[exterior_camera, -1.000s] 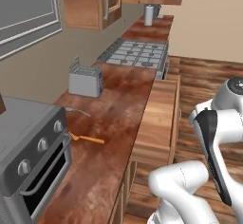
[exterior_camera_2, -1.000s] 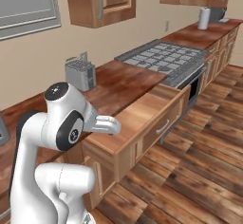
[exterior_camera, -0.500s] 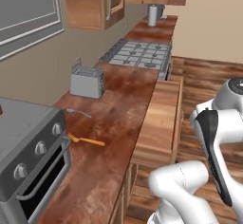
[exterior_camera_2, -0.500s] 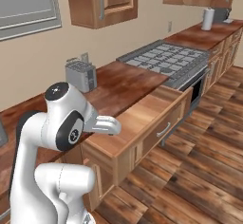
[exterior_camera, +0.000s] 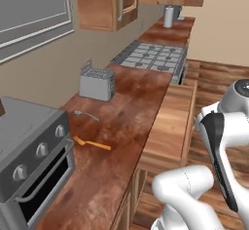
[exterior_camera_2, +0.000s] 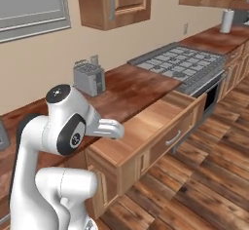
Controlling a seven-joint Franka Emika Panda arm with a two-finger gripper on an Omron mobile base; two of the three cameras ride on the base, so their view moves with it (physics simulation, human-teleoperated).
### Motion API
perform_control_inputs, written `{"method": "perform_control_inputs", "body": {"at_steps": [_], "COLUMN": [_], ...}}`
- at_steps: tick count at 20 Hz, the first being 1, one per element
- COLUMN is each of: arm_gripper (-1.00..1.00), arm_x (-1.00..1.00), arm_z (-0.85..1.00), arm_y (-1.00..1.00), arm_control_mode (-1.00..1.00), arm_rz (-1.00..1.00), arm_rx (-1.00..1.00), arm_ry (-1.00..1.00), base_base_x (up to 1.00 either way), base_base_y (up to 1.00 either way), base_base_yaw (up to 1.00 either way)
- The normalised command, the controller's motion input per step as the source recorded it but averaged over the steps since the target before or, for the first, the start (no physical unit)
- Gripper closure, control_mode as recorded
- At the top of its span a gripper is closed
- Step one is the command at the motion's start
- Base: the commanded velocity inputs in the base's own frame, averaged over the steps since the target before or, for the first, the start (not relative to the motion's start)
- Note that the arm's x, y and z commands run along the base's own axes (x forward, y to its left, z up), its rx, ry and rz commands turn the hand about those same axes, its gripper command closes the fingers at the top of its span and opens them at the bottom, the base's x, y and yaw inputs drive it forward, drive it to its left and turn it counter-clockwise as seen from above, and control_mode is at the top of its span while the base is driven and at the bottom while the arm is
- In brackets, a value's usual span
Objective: Organize the utensils by type. Pick up the wooden spoons from the counter and place them in the open cabinet. Then pick up the metallic utensils from the counter and place them in the open drawer.
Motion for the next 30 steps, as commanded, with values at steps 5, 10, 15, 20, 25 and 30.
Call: {"method": "perform_control_inputs", "body": {"at_steps": [5, 10, 15, 20, 25, 30], "arm_gripper": [-1.0, -1.0, -1.0, -1.0, -1.0, -1.0], "arm_x": [0.0, 0.0, 0.0, 0.0, 0.0, 0.0], "arm_z": [0.0, 0.0, 0.0, 0.0, 0.0, 0.0], "arm_y": [0.0, 0.0, 0.0, 0.0, 0.0, 0.0], "arm_control_mode": [1.0, 1.0, 1.0, 1.0, 1.0, 1.0], "arm_rz": [0.0, 0.0, 0.0, 0.0, 0.0, 0.0], "arm_rx": [0.0, 0.0, 0.0, 0.0, 0.0, 0.0], "arm_ry": [0.0, 0.0, 0.0, 0.0, 0.0, 0.0], "base_base_x": [0.87, 0.86, 0.89, 0.87, 0.87, 0.88], "base_base_y": [0.0, 0.0, 0.0, 0.0, 0.0, 0.0], "base_base_yaw": [0.22, 0.22, 0.2, 0.19, 0.19, 0.2]}}
